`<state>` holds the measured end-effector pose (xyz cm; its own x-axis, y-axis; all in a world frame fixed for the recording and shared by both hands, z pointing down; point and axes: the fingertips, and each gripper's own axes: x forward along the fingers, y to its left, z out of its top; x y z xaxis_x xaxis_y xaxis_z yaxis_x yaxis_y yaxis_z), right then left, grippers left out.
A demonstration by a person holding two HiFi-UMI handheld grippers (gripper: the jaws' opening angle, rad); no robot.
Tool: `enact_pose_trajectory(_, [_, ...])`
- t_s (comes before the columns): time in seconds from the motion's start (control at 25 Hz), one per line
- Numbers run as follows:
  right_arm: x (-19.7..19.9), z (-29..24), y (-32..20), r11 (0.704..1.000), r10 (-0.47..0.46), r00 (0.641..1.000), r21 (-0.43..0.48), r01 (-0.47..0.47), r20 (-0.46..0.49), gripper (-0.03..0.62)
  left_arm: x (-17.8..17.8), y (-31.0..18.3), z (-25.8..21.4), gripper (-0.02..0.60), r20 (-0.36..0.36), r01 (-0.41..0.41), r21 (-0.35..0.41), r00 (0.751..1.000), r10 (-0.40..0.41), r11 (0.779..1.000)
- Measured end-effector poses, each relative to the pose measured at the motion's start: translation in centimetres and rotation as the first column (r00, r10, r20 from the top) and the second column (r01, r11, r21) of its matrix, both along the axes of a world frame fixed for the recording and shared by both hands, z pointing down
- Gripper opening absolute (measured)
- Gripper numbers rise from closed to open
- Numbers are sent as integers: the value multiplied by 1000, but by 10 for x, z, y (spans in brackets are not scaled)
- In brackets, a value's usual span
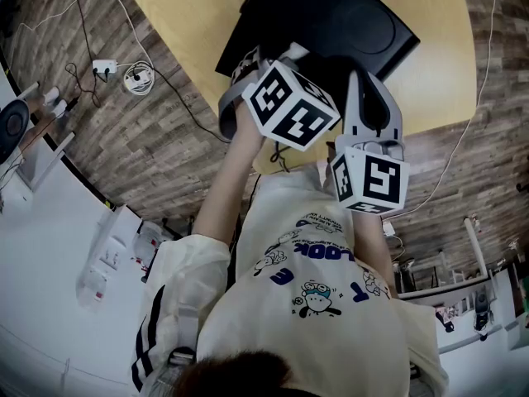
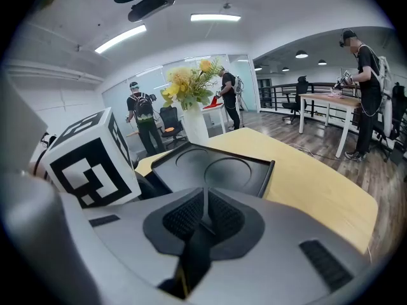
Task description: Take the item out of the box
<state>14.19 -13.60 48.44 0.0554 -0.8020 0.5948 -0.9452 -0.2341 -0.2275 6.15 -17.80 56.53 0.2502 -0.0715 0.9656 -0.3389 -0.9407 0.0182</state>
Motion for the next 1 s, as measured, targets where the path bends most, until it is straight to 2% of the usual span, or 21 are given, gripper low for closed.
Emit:
enact_pose_trajectory(0.4, [-5, -6, 1, 1000, -20, 1000, 11, 20, 1, 41, -4, 5, -12, 144, 7, -7, -3, 1000, 7, 1000])
enact_pose_trajectory(0.64, [-12, -13, -1, 999, -40, 999, 27, 40, 5, 41, -3, 9, -23, 144, -26, 28, -51, 999, -30, 998])
enact_pose_trajectory(1.0, [-17, -19, -1, 997, -59, 998, 45, 58, 11, 41, -11, 13, -30, 144, -28, 99, -99, 994, -103, 990])
